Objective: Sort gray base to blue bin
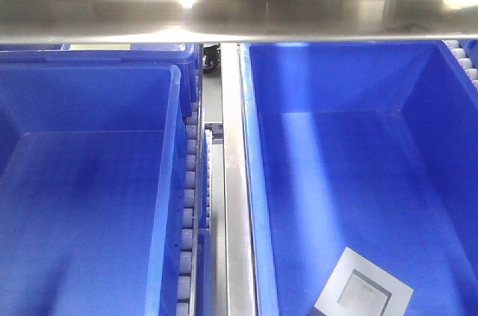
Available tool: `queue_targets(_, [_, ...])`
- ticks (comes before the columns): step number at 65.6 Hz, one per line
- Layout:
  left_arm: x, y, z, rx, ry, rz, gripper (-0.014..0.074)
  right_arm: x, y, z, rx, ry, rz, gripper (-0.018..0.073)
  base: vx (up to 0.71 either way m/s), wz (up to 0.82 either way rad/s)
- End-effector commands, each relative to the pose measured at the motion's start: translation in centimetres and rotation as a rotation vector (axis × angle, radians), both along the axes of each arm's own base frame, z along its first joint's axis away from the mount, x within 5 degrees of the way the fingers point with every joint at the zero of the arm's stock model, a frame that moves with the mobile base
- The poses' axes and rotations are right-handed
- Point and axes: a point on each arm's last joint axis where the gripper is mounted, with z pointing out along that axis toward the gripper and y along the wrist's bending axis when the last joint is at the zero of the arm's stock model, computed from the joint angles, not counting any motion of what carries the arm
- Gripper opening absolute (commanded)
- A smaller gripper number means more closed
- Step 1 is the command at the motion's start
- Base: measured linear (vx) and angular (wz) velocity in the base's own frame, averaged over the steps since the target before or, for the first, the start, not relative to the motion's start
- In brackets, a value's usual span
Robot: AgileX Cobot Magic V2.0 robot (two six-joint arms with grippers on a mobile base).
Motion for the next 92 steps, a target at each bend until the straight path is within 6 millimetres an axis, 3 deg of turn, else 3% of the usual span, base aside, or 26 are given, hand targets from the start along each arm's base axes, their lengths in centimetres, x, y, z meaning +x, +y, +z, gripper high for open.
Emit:
queue_targets(1, [0.0, 0.5, 0.6, -0.027, -0.09, 0.118, -0.0006, -0.1, 0.0, 0.7, -0.013, -0.082, -0.003, -0.0004, 0.0, 0.01])
queue_targets(12, [0.9, 1.1, -2.4, -0.022, -0.044, 0.249, -0.0006, -0.1, 0.0, 0.7, -0.013, -0.082, -0.003, -0.0004, 0.0, 0.0])
queue_targets(23, [1.3, 1.2, -4.3, -0.031, -0.057, 0.261, -0.0006, -0.1, 0.0, 0.7, -0.013, -0.082, -0.003, -0.0004, 0.0, 0.0])
queue_targets(92, [1.3, 1.2, -4.4, -0.032, -0.043, 0.26, -0.0006, -0.1, 0.0, 0.7, -0.013, -0.082, -0.003, -0.0004, 0.0, 0.0])
